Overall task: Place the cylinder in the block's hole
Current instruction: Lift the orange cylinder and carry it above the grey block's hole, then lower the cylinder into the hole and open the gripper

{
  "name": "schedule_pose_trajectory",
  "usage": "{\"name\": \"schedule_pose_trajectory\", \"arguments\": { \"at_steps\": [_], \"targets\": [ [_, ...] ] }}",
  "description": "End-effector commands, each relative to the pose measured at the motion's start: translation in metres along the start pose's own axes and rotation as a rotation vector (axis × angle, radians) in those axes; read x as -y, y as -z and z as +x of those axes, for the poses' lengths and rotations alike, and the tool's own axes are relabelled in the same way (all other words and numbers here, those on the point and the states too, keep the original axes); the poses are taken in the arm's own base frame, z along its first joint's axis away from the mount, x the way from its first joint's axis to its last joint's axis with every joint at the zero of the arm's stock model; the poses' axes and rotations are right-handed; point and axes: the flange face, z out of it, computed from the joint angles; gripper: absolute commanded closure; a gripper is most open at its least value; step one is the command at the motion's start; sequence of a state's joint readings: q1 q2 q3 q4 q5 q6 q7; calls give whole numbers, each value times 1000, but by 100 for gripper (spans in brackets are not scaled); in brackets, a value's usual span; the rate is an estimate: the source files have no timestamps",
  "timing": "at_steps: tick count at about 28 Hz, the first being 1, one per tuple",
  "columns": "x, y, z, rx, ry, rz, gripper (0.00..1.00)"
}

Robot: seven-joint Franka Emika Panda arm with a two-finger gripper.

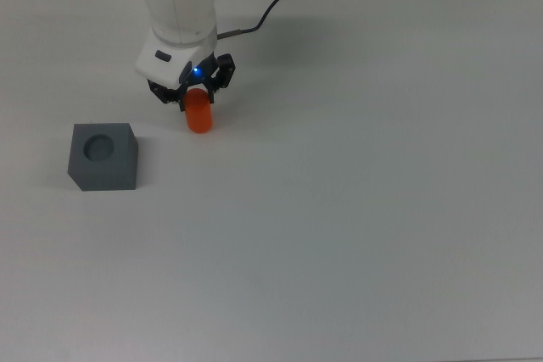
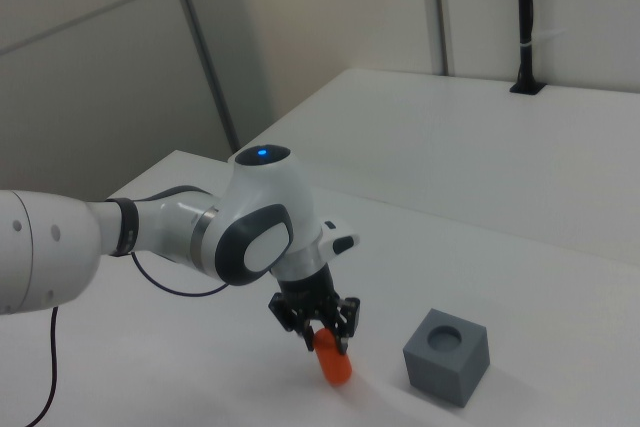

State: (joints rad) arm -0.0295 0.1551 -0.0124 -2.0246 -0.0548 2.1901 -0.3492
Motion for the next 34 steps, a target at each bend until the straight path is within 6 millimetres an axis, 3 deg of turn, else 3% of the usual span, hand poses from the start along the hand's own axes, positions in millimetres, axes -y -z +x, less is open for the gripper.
{"name": "schedule_pose_trajectory", "arguments": {
  "at_steps": [1, 2, 9, 15, 19, 29, 34],
  "targets": [
    [-24, 30, 10, -68, -50, -4, 99],
    [-34, 44, 12, -102, -80, 1, 99],
    [-98, 89, 6, -209, -206, -7, 98],
    [-133, 96, -6, -233, -261, -19, 97],
    [-157, 89, -10, -229, -295, -27, 97],
    [-165, 63, -10, -187, -297, -21, 97],
    [-165, 62, -9, -185, -297, -22, 95]
  ]
}}
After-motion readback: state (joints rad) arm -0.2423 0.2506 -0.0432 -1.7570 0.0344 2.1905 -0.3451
